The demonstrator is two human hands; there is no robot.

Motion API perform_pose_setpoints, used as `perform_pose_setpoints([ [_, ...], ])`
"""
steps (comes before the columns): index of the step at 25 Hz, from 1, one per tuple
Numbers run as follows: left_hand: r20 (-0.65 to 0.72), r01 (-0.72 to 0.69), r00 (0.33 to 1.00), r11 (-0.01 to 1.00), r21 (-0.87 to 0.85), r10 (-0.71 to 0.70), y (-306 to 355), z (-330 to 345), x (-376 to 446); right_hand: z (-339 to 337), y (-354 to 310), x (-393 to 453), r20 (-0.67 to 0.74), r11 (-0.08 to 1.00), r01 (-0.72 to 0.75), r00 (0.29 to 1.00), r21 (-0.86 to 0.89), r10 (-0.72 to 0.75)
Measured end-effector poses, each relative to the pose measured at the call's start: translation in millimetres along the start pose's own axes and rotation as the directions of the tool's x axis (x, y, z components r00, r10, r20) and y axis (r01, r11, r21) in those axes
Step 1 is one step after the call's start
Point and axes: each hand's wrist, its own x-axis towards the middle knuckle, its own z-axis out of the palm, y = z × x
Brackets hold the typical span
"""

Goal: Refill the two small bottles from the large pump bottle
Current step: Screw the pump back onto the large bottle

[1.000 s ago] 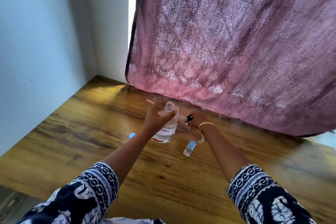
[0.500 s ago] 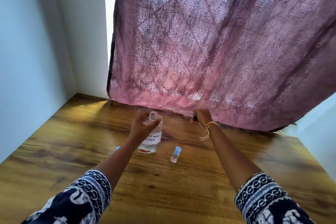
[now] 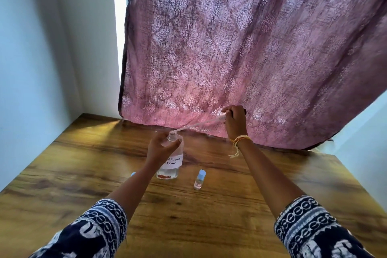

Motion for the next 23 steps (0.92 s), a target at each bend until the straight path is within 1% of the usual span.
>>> perform_pose_setpoints([
  [3, -0.003, -0.010, 1.000, 1.000, 0.001, 0.010, 1.9, 0.5, -0.3, -7.2, -12.5, 3.4, -0.017, 0.992, 0.120, 0.993, -0.026, -0.121],
  [5, -0.014, -0.009, 1.000, 1.000, 0.006, 0.009, 2.3, 1.2, 0.7, -8.8, -22.7, 3.8, 0.005, 0.981, 0.192, 0.981, -0.023, -0.192],
  [8, -0.014, -0.004, 1.000, 1.000, 0.004, 0.004, 0.6, 1.7, 2.8, -4.3, -44.6, 4.1, 0.022, 0.943, 0.333, 0.943, 0.003, -0.333],
  [11, -0.020, 0.003, 1.000, 1.000, 0.007, -0.003, -1.0, 2.2, 4.1, -2.5, -72.9, 6.9, 0.093, 0.872, 0.489, 0.868, 0.014, -0.488],
  [13, -0.022, 0.005, 1.000, 1.000, 0.001, -0.005, -1.5, 2.3, 4.1, 2.3, -90.9, 0.6, 0.215, 0.818, 0.575, 0.796, 0.021, -0.565],
  [15, -0.019, 0.004, 1.000, 1.000, 0.000, -0.004, -3.6, 1.8, 4.7, 15.2, -102.4, -10.7, 0.357, 0.802, 0.593, 0.735, 0.075, -0.577],
  [17, -0.013, -0.006, 1.000, 1.000, 0.000, 0.006, -4.0, 1.7, 4.1, 32.4, -104.5, -24.4, 0.484, 0.788, 0.610, 0.666, 0.083, -0.567],
  [20, 0.001, -0.015, 1.000, 1.000, 0.009, 0.015, -1.8, 0.9, 2.5, 51.7, -94.9, -39.5, 0.614, 0.778, 0.623, 0.583, 0.082, -0.532],
  [21, 0.000, -0.024, 1.000, 1.000, 0.011, 0.024, -1.2, 0.5, 2.3, 54.8, -91.3, -43.5, 0.634, 0.781, 0.620, 0.571, 0.083, -0.521],
  [23, -0.005, -0.052, 0.999, 0.998, 0.020, 0.052, -0.3, 0.2, 0.5, 57.9, -86.5, -48.7, 0.631, 0.790, 0.609, 0.588, 0.067, -0.506],
])
